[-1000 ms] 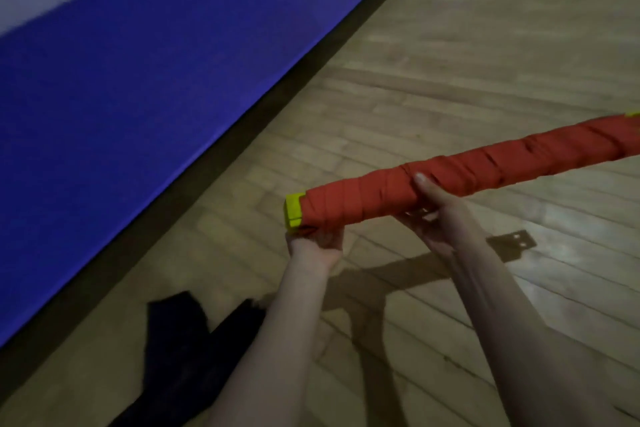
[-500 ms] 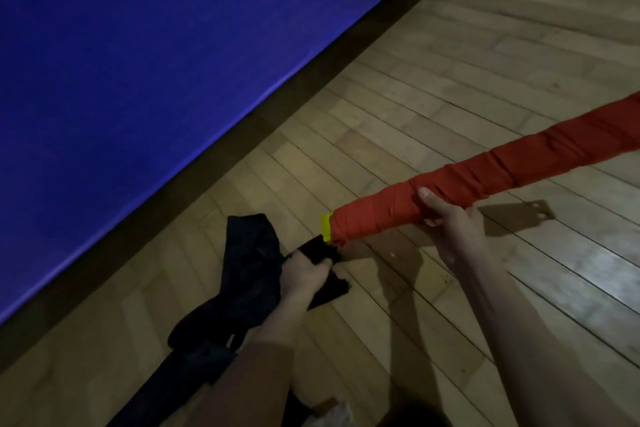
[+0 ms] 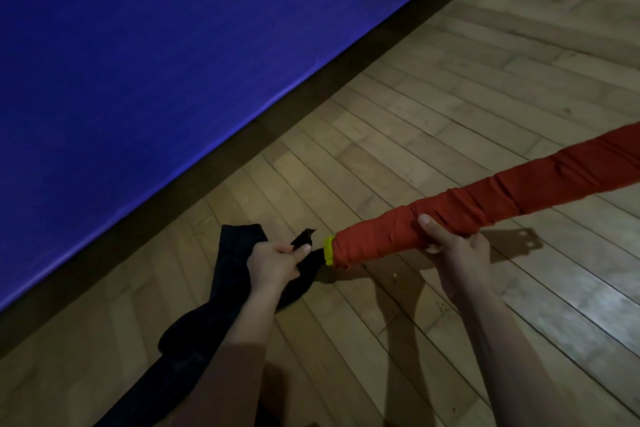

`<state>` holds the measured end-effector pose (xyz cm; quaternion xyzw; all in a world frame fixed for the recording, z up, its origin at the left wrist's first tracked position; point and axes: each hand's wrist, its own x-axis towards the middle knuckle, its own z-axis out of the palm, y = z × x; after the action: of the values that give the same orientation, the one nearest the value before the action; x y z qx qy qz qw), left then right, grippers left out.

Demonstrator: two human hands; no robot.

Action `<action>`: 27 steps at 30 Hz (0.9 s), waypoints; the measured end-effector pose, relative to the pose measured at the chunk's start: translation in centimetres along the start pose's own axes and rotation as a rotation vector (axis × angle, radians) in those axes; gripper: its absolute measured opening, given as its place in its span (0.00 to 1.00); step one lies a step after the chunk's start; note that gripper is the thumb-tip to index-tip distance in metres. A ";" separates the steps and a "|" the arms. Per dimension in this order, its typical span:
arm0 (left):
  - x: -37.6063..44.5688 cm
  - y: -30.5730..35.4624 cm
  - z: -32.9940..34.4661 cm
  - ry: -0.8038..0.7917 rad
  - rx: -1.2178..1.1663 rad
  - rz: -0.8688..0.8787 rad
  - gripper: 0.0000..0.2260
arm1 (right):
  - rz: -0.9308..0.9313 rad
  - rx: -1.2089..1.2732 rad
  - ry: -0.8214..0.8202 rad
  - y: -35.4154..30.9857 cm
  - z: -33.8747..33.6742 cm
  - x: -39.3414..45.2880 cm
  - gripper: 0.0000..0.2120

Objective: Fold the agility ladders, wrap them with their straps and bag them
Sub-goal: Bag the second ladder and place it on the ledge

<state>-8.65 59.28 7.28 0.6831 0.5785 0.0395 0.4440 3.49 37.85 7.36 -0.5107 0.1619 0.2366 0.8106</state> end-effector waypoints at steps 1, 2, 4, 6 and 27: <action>-0.2 0.4 -0.3 0.016 -0.018 0.015 0.17 | -0.007 0.004 -0.012 -0.2 0.1 -0.1 0.17; -0.4 0.7 -0.6 0.035 -0.022 0.036 0.16 | -0.015 0.015 -0.027 -0.4 0.2 -0.2 0.16; -1.0 1.0 -0.9 0.077 0.040 0.093 0.16 | -0.027 0.039 -0.044 -0.8 0.7 -0.3 0.16; -1.5 1.0 -0.9 0.108 0.097 0.134 0.15 | -0.038 0.081 -0.050 -1.0 1.3 -0.4 0.17; -9.7 12.8 3.4 -0.090 0.037 0.728 0.08 | -0.033 0.093 -0.167 -1.0 4.0 -3.3 0.12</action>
<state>-0.23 50.19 18.00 0.8533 0.2780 0.1541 0.4134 1.35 40.38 11.44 -0.4537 0.0961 0.2574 0.8478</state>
